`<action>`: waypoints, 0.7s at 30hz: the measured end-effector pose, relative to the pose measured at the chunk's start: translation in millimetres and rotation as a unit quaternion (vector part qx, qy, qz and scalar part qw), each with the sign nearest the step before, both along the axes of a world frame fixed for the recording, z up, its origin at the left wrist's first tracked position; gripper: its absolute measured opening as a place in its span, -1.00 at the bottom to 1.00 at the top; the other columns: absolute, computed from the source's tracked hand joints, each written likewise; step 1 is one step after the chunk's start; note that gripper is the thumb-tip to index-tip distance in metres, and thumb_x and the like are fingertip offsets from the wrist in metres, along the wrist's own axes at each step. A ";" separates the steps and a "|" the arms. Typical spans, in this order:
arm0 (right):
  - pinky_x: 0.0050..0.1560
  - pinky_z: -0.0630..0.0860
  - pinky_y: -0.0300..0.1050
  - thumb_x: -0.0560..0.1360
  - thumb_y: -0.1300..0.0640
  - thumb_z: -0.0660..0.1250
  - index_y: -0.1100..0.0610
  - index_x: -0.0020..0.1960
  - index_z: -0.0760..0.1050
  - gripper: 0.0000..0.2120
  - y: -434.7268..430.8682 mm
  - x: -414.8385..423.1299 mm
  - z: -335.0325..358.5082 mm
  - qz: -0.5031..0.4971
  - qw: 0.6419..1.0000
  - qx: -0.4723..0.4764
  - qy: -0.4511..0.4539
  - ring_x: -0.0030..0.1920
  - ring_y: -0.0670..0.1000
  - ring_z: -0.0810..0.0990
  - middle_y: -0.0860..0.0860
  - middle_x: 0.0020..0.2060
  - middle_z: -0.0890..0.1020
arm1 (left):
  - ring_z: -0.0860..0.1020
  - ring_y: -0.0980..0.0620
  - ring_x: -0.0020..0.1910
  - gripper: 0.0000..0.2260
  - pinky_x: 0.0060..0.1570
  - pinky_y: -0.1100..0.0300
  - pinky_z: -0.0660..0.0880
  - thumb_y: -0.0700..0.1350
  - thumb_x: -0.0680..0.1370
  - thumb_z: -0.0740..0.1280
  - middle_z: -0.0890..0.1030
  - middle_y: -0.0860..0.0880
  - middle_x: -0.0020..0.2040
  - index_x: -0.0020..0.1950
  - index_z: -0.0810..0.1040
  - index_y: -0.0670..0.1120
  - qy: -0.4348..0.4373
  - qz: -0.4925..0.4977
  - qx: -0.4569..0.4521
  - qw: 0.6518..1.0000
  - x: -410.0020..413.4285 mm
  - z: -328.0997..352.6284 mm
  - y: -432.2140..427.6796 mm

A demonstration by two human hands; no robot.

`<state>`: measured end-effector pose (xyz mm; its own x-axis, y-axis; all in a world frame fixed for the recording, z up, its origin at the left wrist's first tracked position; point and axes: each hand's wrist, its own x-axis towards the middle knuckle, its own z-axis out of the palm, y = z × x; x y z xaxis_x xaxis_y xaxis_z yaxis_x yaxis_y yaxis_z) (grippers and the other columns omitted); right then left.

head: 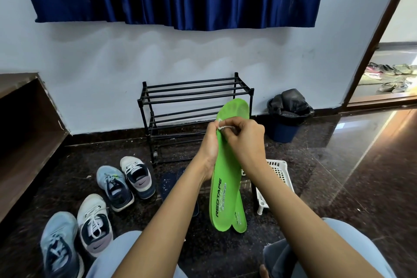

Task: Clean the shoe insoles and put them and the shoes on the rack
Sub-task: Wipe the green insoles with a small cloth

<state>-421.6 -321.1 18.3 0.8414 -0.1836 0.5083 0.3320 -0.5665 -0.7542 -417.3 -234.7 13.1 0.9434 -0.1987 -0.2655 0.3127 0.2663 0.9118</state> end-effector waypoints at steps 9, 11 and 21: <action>-0.17 0.45 -0.44 0.41 0.27 0.39 0.07 -0.13 0.68 -0.85 -4.3 7.3 1.6 -0.024 0.999 0.037 -0.001 -0.32 -0.25 0.55 -0.04 -0.25 0.69 | 0.52 0.02 -0.54 -0.51 -0.49 0.33 0.41 0.09 0.65 -0.02 0.57 -0.07 -0.47 -0.24 0.56 -0.10 -0.010 -0.004 0.007 1.000 -1.0 -5.1 -4.4; -0.11 0.50 -0.33 0.41 0.27 0.39 0.06 -0.13 0.68 -0.84 -5.6 8.4 0.5 -0.034 0.999 0.040 -0.002 -0.27 -0.16 0.60 -0.03 -0.23 0.70 | 0.51 0.02 -0.55 -0.51 -0.49 0.34 0.40 0.08 0.65 -0.03 0.56 -0.07 -0.49 -0.24 0.56 -0.11 -0.009 -0.013 0.005 1.000 -1.9 -6.8 -6.3; -0.19 0.41 -0.52 0.40 0.28 0.40 0.09 -0.12 0.68 -0.85 -2.8 1.4 0.5 -0.001 1.000 0.022 0.002 -0.33 -0.26 0.55 -0.02 -0.26 0.69 | 0.54 0.00 -0.47 -0.52 -0.41 0.26 0.42 0.15 0.62 0.01 0.58 -0.08 -0.42 -0.21 0.56 -0.10 -0.007 0.000 -0.002 1.000 -2.0 -0.8 -3.7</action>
<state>-420.2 -323.9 18.8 0.8429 -0.2069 0.4966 0.3287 -0.5326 -0.7799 -419.3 -238.5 12.3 0.9468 -0.2004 -0.2517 0.3003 0.2697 0.9149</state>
